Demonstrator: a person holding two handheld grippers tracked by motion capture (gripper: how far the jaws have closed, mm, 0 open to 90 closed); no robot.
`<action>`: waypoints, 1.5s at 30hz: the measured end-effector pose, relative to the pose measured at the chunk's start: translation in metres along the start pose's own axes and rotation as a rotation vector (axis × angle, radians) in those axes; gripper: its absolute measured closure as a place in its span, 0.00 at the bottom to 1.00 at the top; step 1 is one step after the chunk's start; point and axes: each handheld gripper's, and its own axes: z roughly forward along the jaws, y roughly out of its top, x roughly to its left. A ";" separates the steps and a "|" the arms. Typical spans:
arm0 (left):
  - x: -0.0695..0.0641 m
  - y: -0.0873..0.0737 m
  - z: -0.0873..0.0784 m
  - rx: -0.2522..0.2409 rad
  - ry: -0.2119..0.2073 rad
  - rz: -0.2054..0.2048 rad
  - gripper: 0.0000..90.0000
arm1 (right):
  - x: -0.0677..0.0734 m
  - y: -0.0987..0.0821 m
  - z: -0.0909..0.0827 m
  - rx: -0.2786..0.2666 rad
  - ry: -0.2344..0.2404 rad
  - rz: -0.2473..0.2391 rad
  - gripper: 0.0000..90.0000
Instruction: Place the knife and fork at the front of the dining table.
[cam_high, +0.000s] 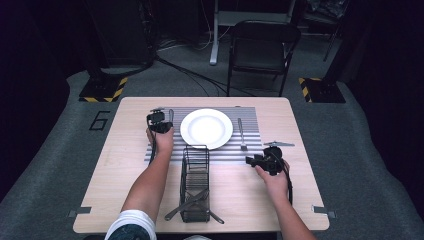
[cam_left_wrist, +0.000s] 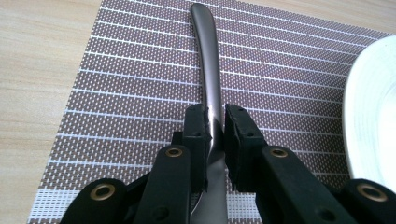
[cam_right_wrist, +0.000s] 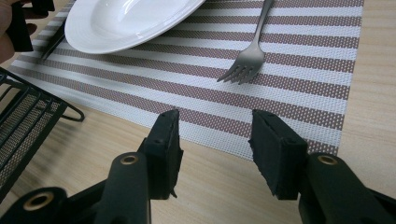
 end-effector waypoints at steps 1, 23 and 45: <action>0.001 0.000 0.000 0.002 -0.010 0.006 0.87 | 0.000 0.000 0.000 0.000 0.000 0.002 0.58; 0.009 0.020 -0.047 -0.074 -0.073 0.087 0.66 | 0.002 0.001 -0.001 -0.006 -0.007 -0.005 0.58; 0.013 0.010 -0.106 -0.054 -0.201 0.267 0.54 | 0.004 0.004 0.001 -0.005 -0.012 -0.002 0.58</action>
